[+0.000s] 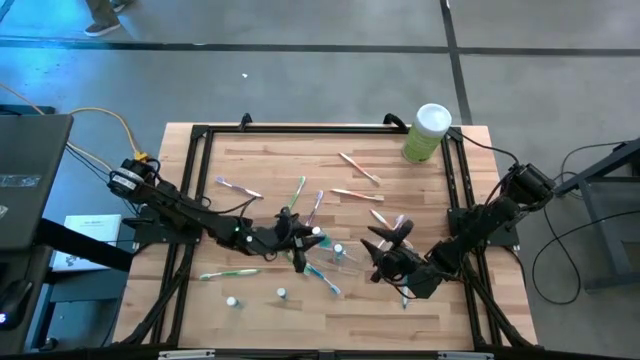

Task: Pick & Place toothbrushing station
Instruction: Put the blue mouthwash into the transparent organizer

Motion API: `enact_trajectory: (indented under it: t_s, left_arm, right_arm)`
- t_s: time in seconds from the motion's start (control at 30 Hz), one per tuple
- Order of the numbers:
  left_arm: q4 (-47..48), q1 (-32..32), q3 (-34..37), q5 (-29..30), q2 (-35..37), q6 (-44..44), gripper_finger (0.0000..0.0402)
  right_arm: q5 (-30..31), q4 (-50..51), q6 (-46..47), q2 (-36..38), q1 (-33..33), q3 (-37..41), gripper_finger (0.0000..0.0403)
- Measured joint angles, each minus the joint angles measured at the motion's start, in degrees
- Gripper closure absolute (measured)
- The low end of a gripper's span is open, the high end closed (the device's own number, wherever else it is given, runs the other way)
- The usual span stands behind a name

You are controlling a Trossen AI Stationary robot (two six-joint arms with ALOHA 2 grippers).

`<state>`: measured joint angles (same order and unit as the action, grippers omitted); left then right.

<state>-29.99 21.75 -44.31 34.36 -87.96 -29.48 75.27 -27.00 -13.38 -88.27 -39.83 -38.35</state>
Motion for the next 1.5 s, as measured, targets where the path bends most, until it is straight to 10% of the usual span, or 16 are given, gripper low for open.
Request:
enact_trajectory:
  t_s: [1.03,1.5]
  left_arm:
    - [6.5,7.1,-8.3,9.9,-7.9,-0.6,0.0314]
    - [10.2,1.7,-8.3,4.5,-7.9,-4.9,0.0314]
  right_arm:
    - [2.6,1.6,2.2,0.0,-5.0,0.0,0.0217]
    - [2.2,1.7,2.2,0.0,-4.9,0.0,0.0217]
